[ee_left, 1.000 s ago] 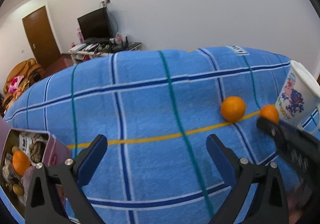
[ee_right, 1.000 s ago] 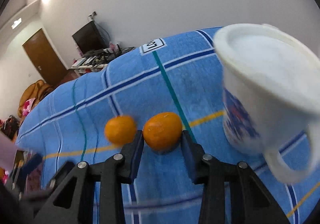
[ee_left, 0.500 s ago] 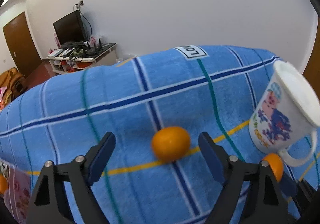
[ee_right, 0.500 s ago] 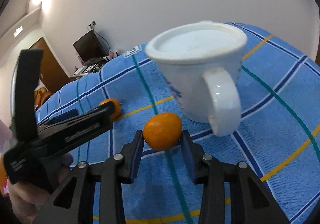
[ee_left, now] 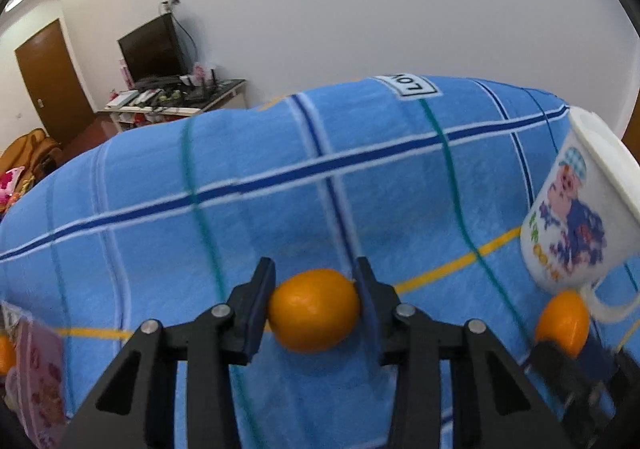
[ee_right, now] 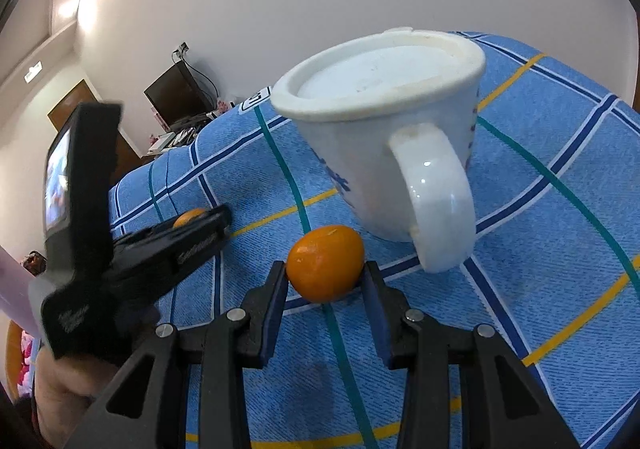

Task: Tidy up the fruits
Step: 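Carry both oranges with both tools over the tin box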

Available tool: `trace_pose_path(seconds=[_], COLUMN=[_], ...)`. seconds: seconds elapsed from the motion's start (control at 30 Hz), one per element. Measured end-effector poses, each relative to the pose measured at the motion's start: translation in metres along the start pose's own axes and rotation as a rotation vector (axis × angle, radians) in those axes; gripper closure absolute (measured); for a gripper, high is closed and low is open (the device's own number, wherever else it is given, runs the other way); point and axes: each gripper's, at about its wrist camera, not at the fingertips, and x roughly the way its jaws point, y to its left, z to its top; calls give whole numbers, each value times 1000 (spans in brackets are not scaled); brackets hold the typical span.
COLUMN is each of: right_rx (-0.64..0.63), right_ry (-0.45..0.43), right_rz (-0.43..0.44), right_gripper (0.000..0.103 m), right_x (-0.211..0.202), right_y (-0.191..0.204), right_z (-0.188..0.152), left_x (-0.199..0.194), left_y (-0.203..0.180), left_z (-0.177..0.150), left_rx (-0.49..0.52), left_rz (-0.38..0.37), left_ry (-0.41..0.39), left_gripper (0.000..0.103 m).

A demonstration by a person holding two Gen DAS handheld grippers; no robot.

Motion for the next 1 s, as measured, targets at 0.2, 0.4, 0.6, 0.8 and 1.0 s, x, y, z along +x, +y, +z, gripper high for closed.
trace_pose_path(seconds=[0.2,0.4,0.6,0.8,1.0], right_rx=[-62,-132,-208,-230,-229], right_ry=[-54,-117,-195,-239,-257], right_rz=[-19,-27,-31,-45,-50], right_gripper=[63,63,63,63,63], right_x=[-10,-20,-36,-50,-61], right_y=[14,29,43,51,55], right_z=[-4,-5,-11,-21,-32], left_x=[-42,-74,-97,-114,-127], left_y=[23,56,73,91,95], left_z=[-33,-68,-93,-109,-121], left_rx=[-21,-91,-104,-118,-123], left_rz=[63,102,141,162,148], left_ry=[-78,-118,-158,-195,-221], left_gripper=[61,61,61,61,61])
